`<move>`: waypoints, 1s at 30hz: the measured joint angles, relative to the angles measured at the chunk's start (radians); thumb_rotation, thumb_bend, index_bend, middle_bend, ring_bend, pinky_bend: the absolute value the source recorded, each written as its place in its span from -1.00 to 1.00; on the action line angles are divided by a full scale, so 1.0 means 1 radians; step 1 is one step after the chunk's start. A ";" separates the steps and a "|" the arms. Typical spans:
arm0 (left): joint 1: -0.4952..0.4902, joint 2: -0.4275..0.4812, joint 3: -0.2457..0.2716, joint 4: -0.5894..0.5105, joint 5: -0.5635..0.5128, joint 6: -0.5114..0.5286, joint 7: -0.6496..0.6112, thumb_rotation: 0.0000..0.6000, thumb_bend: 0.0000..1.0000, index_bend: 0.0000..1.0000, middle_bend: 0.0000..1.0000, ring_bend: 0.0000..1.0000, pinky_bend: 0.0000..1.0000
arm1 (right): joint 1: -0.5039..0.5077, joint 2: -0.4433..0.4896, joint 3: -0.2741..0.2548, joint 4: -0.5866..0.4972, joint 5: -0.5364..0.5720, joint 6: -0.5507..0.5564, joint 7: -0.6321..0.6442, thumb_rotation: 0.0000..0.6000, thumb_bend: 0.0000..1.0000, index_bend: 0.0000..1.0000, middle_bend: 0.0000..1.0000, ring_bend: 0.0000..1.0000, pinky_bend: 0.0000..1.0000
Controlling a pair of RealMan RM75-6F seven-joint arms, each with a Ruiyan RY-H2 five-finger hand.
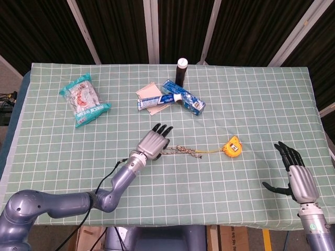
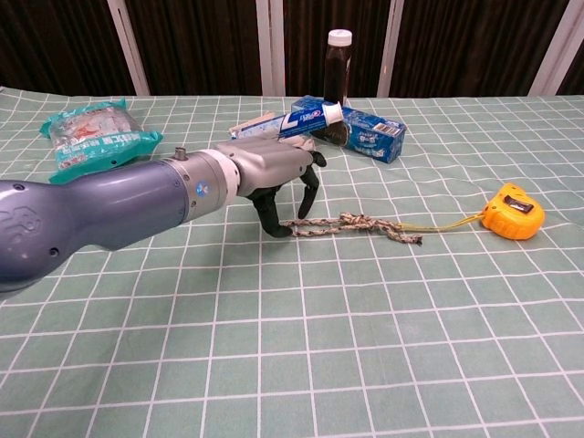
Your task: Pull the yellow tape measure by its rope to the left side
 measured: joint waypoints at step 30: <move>-0.016 -0.042 0.036 0.065 -0.012 0.010 -0.052 1.00 0.04 0.11 -0.95 -1.00 -0.87 | -0.002 0.007 0.001 -0.007 0.005 -0.002 0.012 1.00 -0.77 -1.00 -1.00 -1.00 -1.00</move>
